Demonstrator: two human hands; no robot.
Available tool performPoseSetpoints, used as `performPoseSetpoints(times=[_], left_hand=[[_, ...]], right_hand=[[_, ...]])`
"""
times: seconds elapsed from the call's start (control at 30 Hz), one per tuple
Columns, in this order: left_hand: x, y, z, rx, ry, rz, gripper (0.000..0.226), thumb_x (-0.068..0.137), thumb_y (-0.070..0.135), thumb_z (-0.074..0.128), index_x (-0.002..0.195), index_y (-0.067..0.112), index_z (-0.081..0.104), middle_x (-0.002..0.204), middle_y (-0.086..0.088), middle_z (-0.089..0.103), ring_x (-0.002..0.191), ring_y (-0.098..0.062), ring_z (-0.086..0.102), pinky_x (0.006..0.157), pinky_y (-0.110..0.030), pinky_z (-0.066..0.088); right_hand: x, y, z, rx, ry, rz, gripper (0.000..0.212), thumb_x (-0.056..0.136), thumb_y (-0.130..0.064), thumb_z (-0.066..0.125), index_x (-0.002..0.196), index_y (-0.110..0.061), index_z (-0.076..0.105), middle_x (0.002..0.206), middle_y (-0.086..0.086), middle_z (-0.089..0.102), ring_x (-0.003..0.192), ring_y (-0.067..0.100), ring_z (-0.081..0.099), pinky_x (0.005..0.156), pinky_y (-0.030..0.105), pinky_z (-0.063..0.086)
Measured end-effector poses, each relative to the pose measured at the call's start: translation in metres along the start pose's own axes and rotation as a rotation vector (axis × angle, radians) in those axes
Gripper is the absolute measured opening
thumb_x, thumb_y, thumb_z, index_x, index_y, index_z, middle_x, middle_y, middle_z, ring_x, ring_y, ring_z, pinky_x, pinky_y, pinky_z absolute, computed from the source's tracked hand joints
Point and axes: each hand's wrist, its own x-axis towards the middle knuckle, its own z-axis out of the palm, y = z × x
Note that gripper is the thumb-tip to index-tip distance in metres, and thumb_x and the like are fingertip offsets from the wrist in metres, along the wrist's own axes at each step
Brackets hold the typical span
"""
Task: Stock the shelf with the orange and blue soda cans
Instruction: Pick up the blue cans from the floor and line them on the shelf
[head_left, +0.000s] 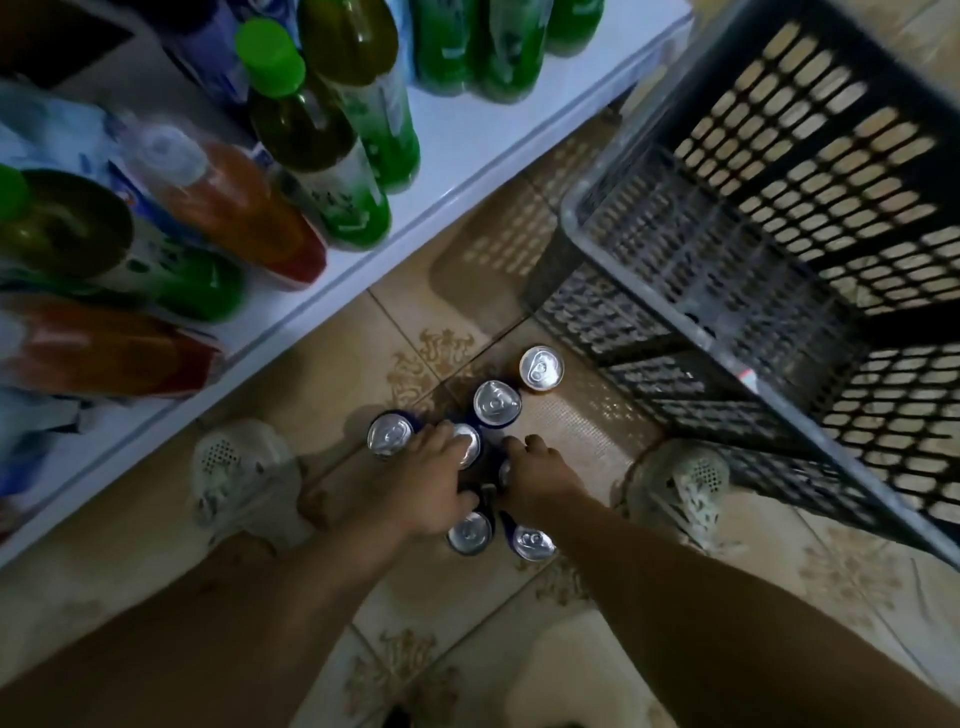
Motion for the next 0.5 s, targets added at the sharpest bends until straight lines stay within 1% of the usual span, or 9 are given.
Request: performPoseSetpoints(times=[0.07, 0.13, 0.27, 0.37, 0.43, 0.5], left_hand=[[0.002, -0.002, 0.001, -0.030, -0.008, 0.006, 0.079, 0.089, 0.037, 0.060, 0.152, 0.017, 0.018, 0.161, -0.007, 0.006, 0.148, -0.027, 0.008, 0.118, -0.037, 0.015], [-0.002, 0.000, -0.002, -0.056, 0.004, 0.020, 0.077, 0.088, 0.036, 0.061, 0.151, 0.015, 0.021, 0.161, -0.008, 0.011, 0.147, -0.026, 0.011, 0.117, -0.036, 0.017], [-0.025, 0.013, -0.023, -0.133, 0.036, 0.079, 0.072, 0.085, 0.030, 0.065, 0.146, 0.012, 0.032, 0.153, -0.007, 0.027, 0.140, -0.023, 0.026, 0.111, -0.034, 0.028], [-0.057, 0.026, -0.047, -0.228, 0.091, 0.093, 0.082, 0.079, 0.032, 0.072, 0.148, 0.019, 0.029, 0.152, -0.001, 0.029, 0.136, -0.020, 0.034, 0.109, -0.034, 0.034], [-0.083, 0.036, -0.063, -0.312, 0.151, 0.122, 0.088, 0.071, 0.035, 0.077, 0.146, 0.023, 0.033, 0.147, 0.001, 0.037, 0.130, -0.019, 0.042, 0.105, -0.035, 0.039], [-0.112, 0.045, -0.078, -0.406, 0.198, 0.169, 0.093, 0.063, 0.038, 0.079, 0.144, 0.027, 0.035, 0.141, 0.003, 0.043, 0.127, -0.018, 0.047, 0.103, -0.037, 0.043]], right_hand=[[0.003, -0.003, -0.002, -0.044, -0.003, -0.005, 0.065, 0.086, -0.041, 0.063, 0.140, -0.019, 0.033, 0.125, 0.011, 0.043, 0.112, 0.033, 0.049, 0.088, 0.040, 0.044], [-0.003, -0.006, -0.012, -0.020, 0.022, -0.018, 0.063, 0.085, -0.041, 0.065, 0.137, -0.019, 0.036, 0.124, 0.011, 0.044, 0.111, 0.034, 0.050, 0.088, 0.040, 0.043], [-0.046, -0.016, -0.048, 0.076, 0.105, -0.090, 0.073, 0.078, -0.039, 0.070, 0.141, -0.023, 0.036, 0.126, 0.009, 0.048, 0.114, 0.033, 0.050, 0.090, 0.037, 0.042], [-0.100, -0.031, -0.081, 0.161, 0.203, -0.147, 0.074, 0.074, -0.042, 0.069, 0.140, -0.029, 0.039, 0.131, 0.004, 0.052, 0.118, 0.029, 0.052, 0.089, 0.032, 0.043], [-0.140, -0.044, -0.100, 0.237, 0.271, -0.174, 0.073, 0.068, -0.048, 0.067, 0.135, -0.033, 0.044, 0.126, -0.001, 0.057, 0.113, 0.025, 0.056, 0.087, 0.030, 0.045], [-0.180, -0.057, -0.115, 0.351, 0.338, -0.207, 0.071, 0.064, -0.046, 0.069, 0.131, -0.036, 0.047, 0.118, -0.006, 0.059, 0.108, 0.019, 0.058, 0.089, 0.034, 0.049]])
